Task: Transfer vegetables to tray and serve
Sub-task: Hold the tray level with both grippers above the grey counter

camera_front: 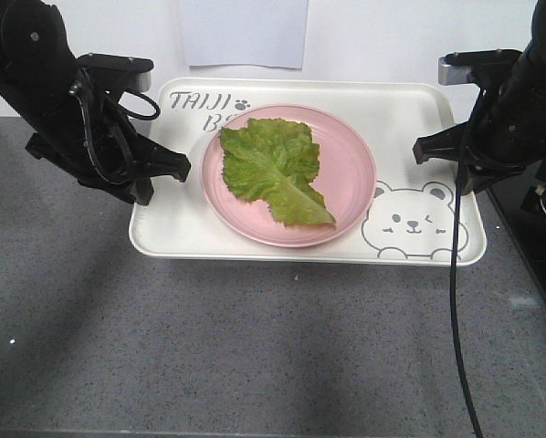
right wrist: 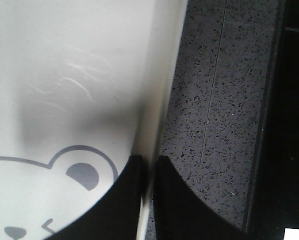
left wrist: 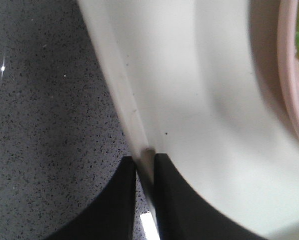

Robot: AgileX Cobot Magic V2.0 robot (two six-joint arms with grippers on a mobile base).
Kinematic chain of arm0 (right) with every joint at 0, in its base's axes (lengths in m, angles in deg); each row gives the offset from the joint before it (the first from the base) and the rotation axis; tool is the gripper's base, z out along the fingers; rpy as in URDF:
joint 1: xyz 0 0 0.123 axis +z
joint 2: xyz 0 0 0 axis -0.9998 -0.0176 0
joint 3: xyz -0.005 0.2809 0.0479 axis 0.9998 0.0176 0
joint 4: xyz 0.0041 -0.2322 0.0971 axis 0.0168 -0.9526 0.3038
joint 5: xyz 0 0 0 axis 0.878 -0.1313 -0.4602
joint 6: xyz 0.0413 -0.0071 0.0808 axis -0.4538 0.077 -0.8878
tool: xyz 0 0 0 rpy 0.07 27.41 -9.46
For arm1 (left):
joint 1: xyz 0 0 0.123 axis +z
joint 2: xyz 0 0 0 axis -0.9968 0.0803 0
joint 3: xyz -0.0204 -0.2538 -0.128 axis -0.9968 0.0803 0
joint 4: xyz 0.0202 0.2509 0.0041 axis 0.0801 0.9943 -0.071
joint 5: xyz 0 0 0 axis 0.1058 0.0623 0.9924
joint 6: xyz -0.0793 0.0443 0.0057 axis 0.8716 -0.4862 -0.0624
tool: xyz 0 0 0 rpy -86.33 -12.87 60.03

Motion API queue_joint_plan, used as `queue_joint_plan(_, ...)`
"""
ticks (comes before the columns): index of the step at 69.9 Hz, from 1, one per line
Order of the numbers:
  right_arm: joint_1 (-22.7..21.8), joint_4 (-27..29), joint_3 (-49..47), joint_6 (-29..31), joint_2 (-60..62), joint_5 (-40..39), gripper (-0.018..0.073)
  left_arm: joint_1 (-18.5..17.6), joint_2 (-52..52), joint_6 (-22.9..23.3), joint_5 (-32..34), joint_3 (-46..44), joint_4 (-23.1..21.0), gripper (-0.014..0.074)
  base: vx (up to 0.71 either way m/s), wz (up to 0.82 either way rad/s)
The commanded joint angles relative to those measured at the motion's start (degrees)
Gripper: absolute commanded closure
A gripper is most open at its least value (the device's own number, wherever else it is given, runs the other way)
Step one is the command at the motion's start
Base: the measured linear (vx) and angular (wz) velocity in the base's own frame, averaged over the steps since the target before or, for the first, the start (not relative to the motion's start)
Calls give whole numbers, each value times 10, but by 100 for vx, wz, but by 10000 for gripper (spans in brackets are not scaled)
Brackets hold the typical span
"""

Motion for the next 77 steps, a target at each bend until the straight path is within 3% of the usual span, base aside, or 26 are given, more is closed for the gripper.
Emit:
queue_joint_plan(1, 6, 35, -19, 14, 30, 7, 565, -9, -35, -13, 45, -22, -46, 602, 3, 0)
queue_joint_plan(77, 6, 35, -19, 14, 30, 7, 565, -9, -35, -13, 45, -22, -46, 602, 3, 0)
